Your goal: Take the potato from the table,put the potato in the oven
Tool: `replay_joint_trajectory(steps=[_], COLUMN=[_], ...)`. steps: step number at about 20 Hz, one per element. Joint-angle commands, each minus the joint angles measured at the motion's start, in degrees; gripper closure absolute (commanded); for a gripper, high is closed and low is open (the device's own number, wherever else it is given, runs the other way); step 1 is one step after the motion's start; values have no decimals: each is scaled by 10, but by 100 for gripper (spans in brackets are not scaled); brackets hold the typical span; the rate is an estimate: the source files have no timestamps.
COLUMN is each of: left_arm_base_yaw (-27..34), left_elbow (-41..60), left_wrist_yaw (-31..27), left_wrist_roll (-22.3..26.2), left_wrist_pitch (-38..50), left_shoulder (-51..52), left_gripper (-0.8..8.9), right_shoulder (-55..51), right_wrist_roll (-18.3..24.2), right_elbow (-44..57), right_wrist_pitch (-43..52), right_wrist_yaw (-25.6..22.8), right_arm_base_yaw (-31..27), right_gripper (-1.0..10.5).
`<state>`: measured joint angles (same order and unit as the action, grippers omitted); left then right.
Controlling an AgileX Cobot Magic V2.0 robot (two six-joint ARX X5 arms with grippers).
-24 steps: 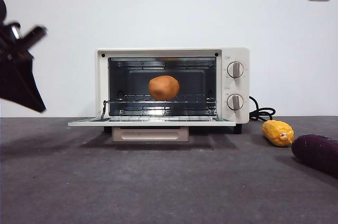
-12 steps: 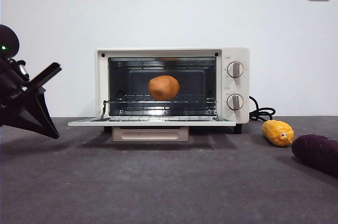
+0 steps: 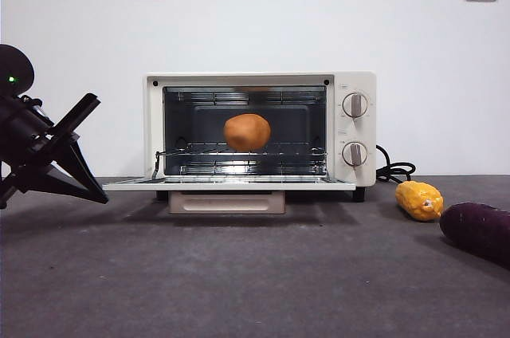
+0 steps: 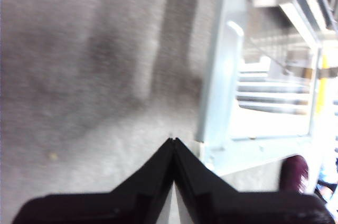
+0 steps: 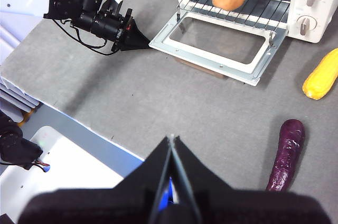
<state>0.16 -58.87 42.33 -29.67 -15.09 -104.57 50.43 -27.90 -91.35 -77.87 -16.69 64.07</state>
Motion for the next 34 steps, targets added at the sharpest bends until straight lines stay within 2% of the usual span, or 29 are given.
replay_joint_trajectory(steps=[1, 6, 11, 18, 34], left_arm_base_yaw=[-8, -10, -9, -9, -9], left_elbow=[3, 3, 2, -21, -150], left_wrist_yaw=[17, 49, 95, 130, 133], left_wrist_roll=[-4, -19, -63, -66, -95], left_wrist_pitch=[9, 19, 50, 49, 40], left_shoulder=[-6, -6, -5, -5, -5], left_gripper=[820, 820, 820, 820, 820], right_shoulder=[-1, -1, -1, -1, -1], right_wrist_roll=[-7, -11, -22, -21, -19], right_elbow=[5, 5, 5, 5, 5], right_wrist_pitch=[-12, -12, -12, -12, -12], right_wrist_yaw=[-2, -2, -2, -2, -20], right_arm_base_yaw=[1, 1, 1, 1, 1], right_gripper=[958, 958, 958, 958, 947])
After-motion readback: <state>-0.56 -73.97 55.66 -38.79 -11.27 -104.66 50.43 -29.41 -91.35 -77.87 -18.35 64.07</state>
